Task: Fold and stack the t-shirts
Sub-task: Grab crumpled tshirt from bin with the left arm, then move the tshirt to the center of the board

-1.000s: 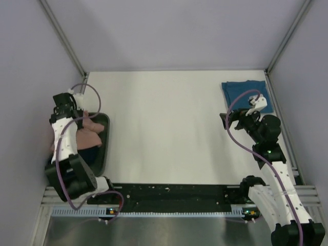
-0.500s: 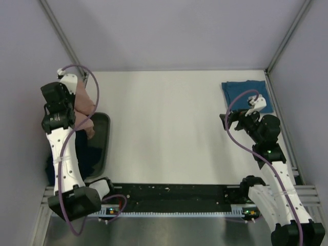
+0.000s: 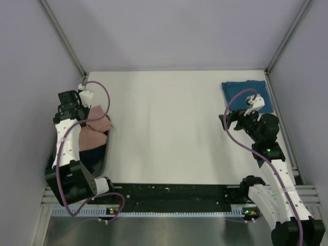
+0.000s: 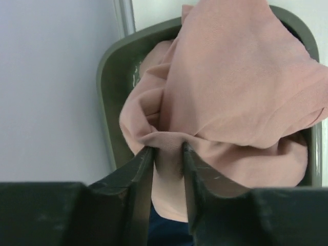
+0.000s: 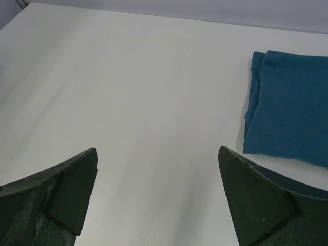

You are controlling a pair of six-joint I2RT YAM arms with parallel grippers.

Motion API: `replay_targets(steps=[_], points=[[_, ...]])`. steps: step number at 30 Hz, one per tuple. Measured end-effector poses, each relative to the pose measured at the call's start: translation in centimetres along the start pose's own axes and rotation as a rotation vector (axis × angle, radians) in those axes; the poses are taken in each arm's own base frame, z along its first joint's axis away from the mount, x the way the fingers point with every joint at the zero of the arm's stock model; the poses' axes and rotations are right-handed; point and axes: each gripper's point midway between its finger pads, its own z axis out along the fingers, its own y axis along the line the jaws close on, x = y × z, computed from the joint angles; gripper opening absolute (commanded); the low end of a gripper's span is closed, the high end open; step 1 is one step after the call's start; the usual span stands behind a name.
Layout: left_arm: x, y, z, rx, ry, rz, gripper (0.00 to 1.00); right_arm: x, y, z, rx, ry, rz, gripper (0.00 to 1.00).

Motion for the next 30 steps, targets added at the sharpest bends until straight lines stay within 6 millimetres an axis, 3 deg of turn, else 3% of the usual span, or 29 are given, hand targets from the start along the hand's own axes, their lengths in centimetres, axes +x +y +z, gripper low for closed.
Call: replay_targets(steps=[2,3,4,10,14,18,22,24,25,27,30], points=[[0.9,-0.4,1.1,0.018,0.046,0.007,0.19,0.0,0.0,0.0,0.000,-0.001,-0.004,0.99],[1.1,-0.5,1.5,0.024,0.061,0.006,0.06,-0.1,0.0,0.0,0.000,-0.001,-0.006,0.99],[1.4,-0.6,1.9,0.030,0.077,0.008,0.00,-0.2,0.0,0.0,0.000,-0.003,-0.008,0.99],[1.8,-0.2,1.9,0.003,0.097,-0.001,0.00,-0.2,0.0,-0.1,0.000,0.001,-0.013,0.99],[0.4,0.7,-0.3,-0.046,0.025,-0.021,0.00,0.1,0.0,-0.1,0.001,0.010,-0.012,0.99],[-3.7,2.7,-5.8,-0.118,-0.164,-0.058,0.00,0.1,0.0,-0.1,0.001,0.012,-0.011,0.99],[-11.4,4.7,-14.7,-0.115,-0.466,-0.094,0.00,0.1,0.0,-0.1,0.001,0.012,-0.011,0.99],[-15.9,4.0,-19.8,-0.039,-0.659,-0.085,0.00,0.1,0.0,-0.1,0.000,0.013,-0.011,0.99],[-18.0,2.7,-22.2,0.015,-0.746,-0.062,0.00,0.1,0.0,-0.1,-0.001,0.013,-0.011,0.99],[-21.2,-1.9,-25.8,0.173,-0.877,0.024,0.00,0.1,0.1,-0.1,-0.006,0.013,-0.010,0.99],[-23.4,-9.7,-29.2,0.447,-0.988,0.157,0.00,0.1,0.3,-0.2,-0.015,0.018,-0.009,0.99]])
